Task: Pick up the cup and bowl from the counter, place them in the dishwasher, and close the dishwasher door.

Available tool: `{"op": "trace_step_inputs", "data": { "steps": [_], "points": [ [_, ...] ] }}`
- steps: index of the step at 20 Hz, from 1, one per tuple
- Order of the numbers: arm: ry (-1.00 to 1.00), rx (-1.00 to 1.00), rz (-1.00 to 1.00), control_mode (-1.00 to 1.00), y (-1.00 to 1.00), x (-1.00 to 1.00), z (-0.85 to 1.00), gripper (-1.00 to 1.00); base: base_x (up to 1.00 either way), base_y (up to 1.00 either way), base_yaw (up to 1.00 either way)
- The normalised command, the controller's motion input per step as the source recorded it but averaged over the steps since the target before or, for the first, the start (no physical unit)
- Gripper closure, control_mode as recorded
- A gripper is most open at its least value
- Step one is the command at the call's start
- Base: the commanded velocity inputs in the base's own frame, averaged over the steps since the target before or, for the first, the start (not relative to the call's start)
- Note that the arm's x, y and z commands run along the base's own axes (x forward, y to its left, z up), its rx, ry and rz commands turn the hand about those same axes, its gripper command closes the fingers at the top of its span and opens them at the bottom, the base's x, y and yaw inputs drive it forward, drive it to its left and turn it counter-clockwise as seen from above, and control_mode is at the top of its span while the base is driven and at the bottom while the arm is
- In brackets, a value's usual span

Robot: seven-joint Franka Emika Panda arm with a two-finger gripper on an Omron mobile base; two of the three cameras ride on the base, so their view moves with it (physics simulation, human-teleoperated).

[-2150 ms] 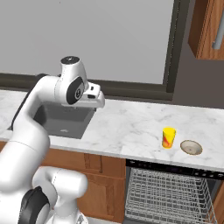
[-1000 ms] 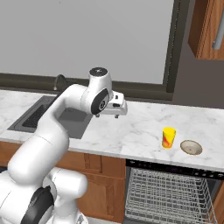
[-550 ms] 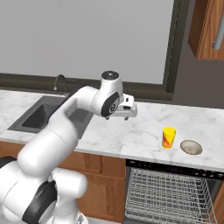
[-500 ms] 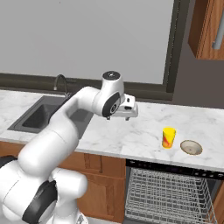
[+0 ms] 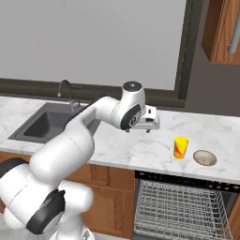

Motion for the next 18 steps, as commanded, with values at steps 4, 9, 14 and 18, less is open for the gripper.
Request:
{"op": "trace_step_inputs", "data": {
  "steps": [4,9,14,18],
  "points": [
    [0.00,0.00,0.00,-1.00,-0.40,0.12,-0.16,-1.00,0.00,0.00,0.00],
    [0.00,0.00,0.00,-1.00,-0.34,0.17,-0.15,-1.00,0.00,0.00,0.00],
    [0.01,0.00,0.00,-1.00,-0.31,0.19,-0.16,-1.00,0.00,0.00,0.00],
    [0.00,0.00,0.00,-1.00,-0.33,0.14,-0.17,-1.00,0.00,0.00,0.00]
  ]
}}
